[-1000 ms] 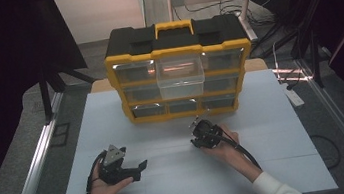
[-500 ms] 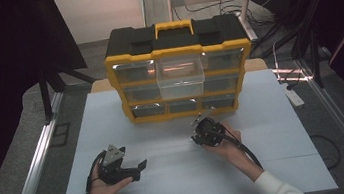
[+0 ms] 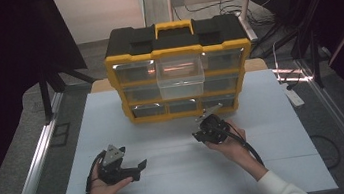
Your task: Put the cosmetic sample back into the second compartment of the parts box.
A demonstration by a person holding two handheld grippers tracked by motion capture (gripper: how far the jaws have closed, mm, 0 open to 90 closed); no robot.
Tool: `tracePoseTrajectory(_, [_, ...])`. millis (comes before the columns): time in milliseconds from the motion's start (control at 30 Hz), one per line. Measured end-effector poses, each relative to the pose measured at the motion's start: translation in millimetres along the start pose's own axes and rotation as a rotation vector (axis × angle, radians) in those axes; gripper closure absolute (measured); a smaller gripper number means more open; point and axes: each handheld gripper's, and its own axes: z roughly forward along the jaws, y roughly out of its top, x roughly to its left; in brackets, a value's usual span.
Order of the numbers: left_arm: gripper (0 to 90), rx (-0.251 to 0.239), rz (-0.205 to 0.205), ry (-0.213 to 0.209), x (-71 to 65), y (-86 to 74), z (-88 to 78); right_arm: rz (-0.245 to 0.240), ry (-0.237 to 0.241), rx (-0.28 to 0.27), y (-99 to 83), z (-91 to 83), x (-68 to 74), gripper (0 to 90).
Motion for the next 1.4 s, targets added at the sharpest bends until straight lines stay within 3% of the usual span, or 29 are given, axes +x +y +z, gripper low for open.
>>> tracePoseTrajectory(267, [7.4, 0.000, -0.001, 0.000, 0.2, 0.0, -0.2, 0.000, 0.006, -0.029, 0.3, -9.9, 2.5, 81.7])
tracePoseTrajectory(800, [7.4, -0.005, -0.001, 0.001, -0.3, 0.3, -1.1, 0.043, 0.045, -0.178, -2.6, -45.5, 3.7, 81.7])
tracePoseTrajectory(1400, [7.4, -0.008, 0.004, 0.003, -0.4, 0.4, -1.5, 0.086, 0.046, -0.287, -6.4, -68.7, -1.1, 81.7])
